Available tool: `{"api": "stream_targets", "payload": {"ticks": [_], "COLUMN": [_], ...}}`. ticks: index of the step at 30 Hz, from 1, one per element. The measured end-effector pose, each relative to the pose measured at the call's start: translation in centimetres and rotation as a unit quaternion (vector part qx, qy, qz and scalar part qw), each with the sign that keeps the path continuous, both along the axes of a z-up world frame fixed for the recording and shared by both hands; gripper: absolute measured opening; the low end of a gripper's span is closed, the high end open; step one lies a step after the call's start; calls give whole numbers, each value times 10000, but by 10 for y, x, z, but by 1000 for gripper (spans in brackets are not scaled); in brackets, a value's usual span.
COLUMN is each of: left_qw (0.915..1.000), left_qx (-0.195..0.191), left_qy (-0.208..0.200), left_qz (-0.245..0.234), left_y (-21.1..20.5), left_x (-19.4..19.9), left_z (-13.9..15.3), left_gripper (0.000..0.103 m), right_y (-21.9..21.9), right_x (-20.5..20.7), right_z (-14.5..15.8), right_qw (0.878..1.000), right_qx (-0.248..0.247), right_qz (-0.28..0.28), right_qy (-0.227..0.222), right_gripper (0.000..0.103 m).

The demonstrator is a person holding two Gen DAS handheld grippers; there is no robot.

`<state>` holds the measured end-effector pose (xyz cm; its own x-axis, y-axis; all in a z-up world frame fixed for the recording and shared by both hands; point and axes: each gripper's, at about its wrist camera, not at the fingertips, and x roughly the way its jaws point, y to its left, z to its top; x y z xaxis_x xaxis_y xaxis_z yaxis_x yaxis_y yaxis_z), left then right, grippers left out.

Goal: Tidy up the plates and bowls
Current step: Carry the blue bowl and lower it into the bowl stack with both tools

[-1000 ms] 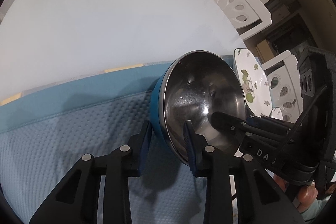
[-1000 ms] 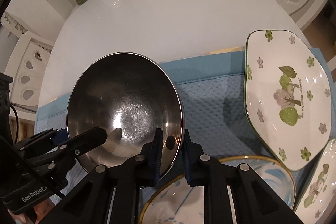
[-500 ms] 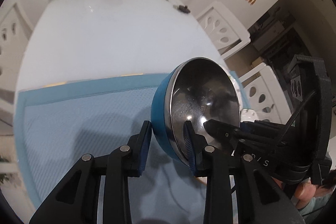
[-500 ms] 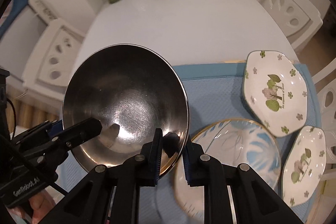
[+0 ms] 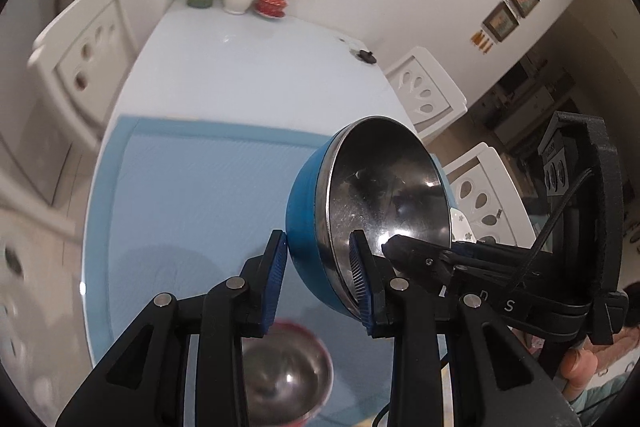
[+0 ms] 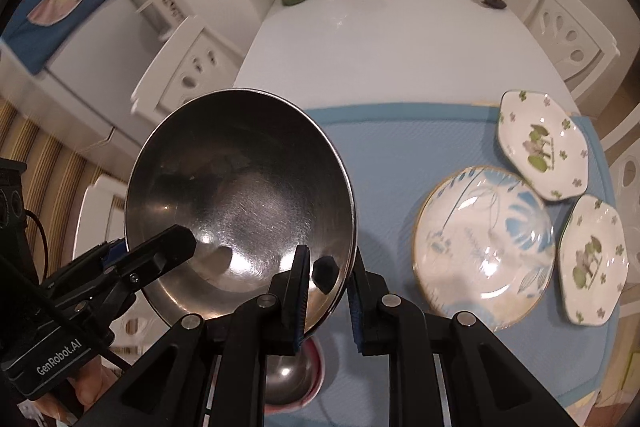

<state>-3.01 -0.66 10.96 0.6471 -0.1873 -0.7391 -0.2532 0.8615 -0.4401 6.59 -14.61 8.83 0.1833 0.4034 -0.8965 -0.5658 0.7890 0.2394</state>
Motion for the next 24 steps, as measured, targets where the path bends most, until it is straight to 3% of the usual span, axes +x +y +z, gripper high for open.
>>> {"api": "stream_targets", "payload": {"ticks": [13, 24], "left_qw": [9976, 9943], "left_qx": [-363, -564], "left_qy": [363, 712], "left_qz": [456, 550], "left_y": [-2, -5], "left_x": [-74, -97], "left_z": [-40, -75], "left_gripper": [28, 28], "right_y": [1, 1], "right_x": [-71, -91], "right_z": [-45, -81], "right_qw": [9969, 9921], "right_qx": [-399, -732], "right_qz": [496, 673], "right_qy": [467, 765], "right_gripper": [19, 19]}}
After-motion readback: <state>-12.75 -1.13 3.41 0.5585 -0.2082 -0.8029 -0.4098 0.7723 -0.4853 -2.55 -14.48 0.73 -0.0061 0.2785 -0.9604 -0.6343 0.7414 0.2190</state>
